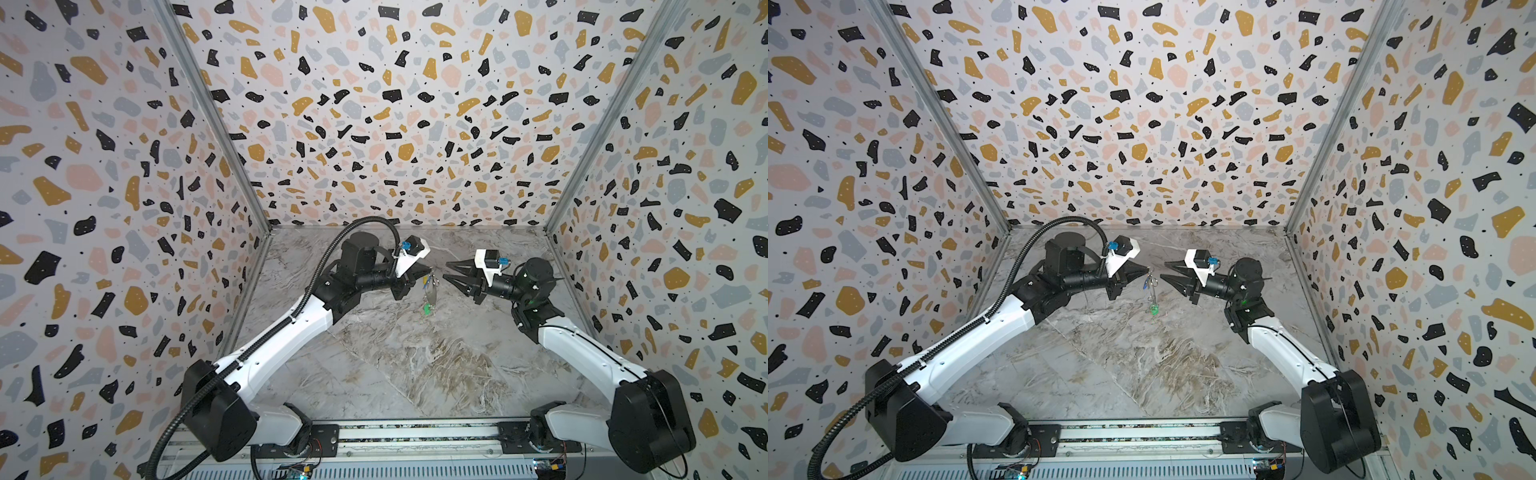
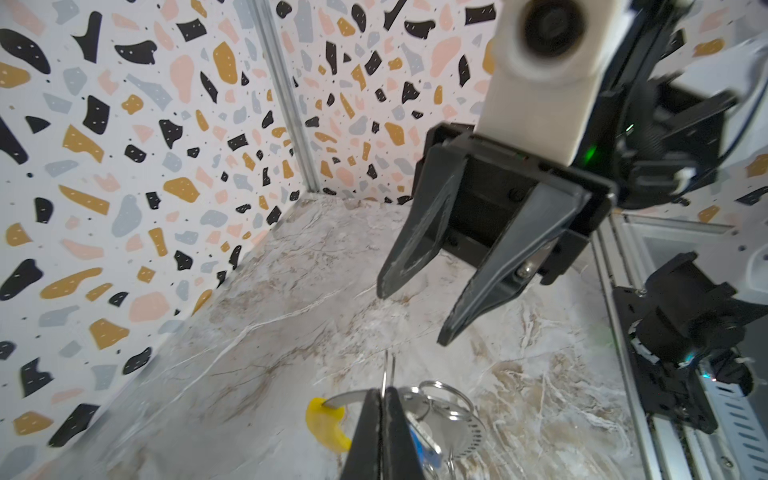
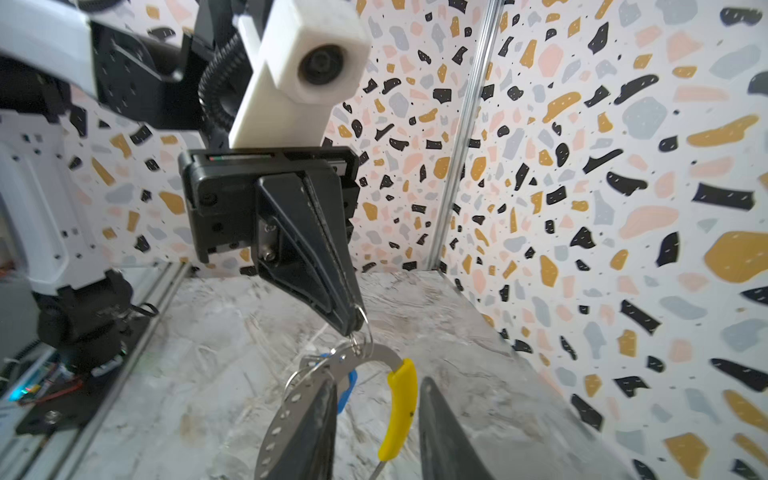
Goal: Remove the keys from the keyring
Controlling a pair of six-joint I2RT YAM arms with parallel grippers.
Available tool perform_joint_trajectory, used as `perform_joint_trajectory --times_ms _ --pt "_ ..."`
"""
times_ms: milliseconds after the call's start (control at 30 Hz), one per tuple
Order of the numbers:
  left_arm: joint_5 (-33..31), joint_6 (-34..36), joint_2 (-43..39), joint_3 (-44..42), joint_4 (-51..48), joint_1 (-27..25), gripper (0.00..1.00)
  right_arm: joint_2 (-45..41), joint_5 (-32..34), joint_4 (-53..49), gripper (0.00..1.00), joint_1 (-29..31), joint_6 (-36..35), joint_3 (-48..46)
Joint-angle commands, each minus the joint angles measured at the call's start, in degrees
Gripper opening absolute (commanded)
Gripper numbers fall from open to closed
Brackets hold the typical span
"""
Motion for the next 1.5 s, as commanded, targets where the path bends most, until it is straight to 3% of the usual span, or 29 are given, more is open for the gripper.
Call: perform_joint_trajectory --times_ms 0,167,433,900,1467 --pt "-5.4 8.5 2.1 6.3 -12.5 -1.1 0.0 -1.5 1.9 -13.8 0.3 0.1 -10.1 3.2" --pt "-9.1 15.5 6.2 14.7 -24.8 -2.0 0.0 -0.4 0.1 -14.4 0.22 1.3 -10.7 4.2" --pt "-11.0 19.8 9.1 21.1 -32.2 -3.1 0.0 1.6 1.3 -13.8 0.21 4.5 -11.3 4.2" --pt "-8.5 20.3 5.9 17.5 -28.4 -4.2 0.0 2.8 1.3 -8.1 0.21 5.2 -5.2 1.9" --pt "-7.8 21.7 5.6 16.2 -28.2 -5.0 0.0 4.0 -3.4 -4.5 0.08 5.4 -1.7 1.3"
